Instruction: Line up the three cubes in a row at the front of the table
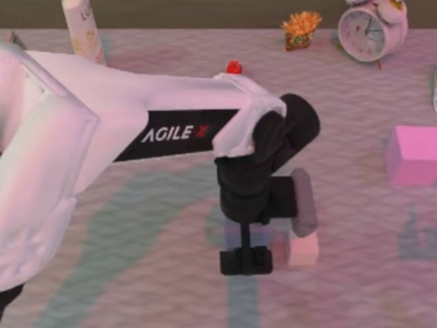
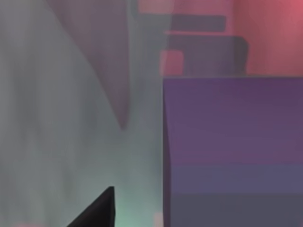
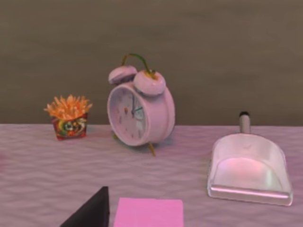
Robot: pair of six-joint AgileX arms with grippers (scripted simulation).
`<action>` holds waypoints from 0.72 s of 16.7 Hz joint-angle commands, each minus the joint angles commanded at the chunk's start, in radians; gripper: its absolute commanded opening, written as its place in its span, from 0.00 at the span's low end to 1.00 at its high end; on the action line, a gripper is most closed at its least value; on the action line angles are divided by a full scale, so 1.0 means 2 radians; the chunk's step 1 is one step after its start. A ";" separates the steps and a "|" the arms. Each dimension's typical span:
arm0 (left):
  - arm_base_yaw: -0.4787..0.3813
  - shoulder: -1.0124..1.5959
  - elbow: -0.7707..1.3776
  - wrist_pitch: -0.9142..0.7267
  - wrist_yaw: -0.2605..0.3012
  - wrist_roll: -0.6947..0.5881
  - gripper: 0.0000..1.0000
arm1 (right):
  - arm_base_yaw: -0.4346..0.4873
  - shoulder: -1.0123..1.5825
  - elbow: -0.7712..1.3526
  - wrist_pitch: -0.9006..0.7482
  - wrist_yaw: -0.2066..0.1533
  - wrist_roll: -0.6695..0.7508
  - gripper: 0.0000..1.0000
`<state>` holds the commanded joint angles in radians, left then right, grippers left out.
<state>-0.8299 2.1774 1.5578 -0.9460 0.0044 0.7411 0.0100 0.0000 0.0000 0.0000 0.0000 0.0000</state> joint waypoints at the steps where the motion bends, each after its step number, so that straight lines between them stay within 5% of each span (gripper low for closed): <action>1: 0.000 0.000 0.002 -0.002 0.000 0.000 1.00 | 0.000 0.000 0.000 0.000 0.000 0.000 1.00; 12: 0.009 -0.036 0.086 -0.122 0.000 -0.001 1.00 | 0.000 0.000 0.000 0.000 0.000 0.000 1.00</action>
<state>-0.8111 2.1048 1.7295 -1.1903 0.0038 0.7389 0.0100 0.0000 0.0000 0.0000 0.0000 0.0000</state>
